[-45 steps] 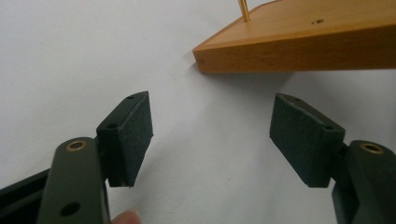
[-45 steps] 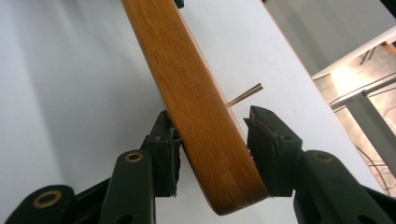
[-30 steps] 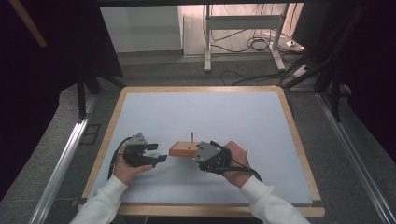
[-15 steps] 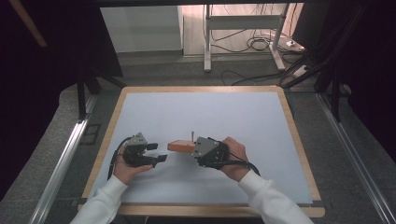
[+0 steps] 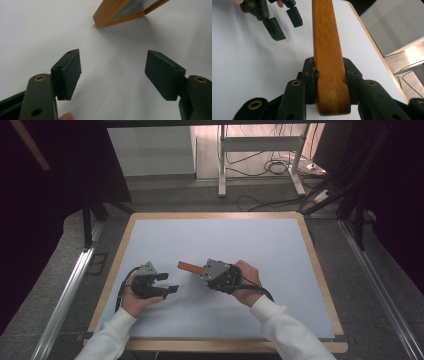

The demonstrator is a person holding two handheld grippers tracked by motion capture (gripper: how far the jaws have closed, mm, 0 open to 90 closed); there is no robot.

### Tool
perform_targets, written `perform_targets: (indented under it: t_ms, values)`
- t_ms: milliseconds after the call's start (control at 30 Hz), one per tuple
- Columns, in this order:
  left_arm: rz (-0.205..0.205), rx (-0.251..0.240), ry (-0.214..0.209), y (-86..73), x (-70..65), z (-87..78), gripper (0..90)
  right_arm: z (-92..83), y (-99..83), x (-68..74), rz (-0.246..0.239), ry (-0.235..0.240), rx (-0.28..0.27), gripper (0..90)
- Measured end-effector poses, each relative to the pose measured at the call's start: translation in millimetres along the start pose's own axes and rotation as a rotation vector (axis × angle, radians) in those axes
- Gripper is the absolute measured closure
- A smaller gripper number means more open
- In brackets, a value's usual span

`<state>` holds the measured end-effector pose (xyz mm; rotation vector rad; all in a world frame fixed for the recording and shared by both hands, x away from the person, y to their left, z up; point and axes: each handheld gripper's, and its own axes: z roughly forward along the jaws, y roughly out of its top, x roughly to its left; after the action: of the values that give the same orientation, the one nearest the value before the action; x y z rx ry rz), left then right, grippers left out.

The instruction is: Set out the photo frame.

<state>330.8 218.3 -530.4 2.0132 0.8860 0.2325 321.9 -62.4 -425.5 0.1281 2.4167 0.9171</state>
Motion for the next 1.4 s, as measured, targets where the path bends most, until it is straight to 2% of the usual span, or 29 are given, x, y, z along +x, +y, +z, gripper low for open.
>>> perform_targets:
  t_ms: [300,700,933,1100,1200,1400]
  values:
    - [-0.005,-0.007,0.005,-0.1,0.3,0.0,28.6,-2.2,0.2,-8.7,0.057,0.006,-0.046,69.3]
    - [-0.005,-0.009,0.007,0.0,0.2,0.6,28.5,-22.4,4.2,-3.9,0.062,0.053,-0.099,69.3]
    - [-0.007,-0.009,0.007,0.0,-0.1,0.9,28.5,-36.2,6.0,0.7,0.089,0.121,-0.141,69.2]
    - [0.0,-0.004,0.008,0.1,0.2,0.7,28.5,-34.1,1.1,1.4,0.109,0.166,-0.138,69.1]
    - [-0.001,-0.005,0.008,0.1,0.3,0.7,28.5,-33.0,-2.4,-4.8,0.133,0.169,-0.147,68.9]
    - [0.0,-0.002,0.005,0.1,0.0,0.9,28.5,-30.4,-9.8,-18.0,0.177,0.142,-0.125,68.1]
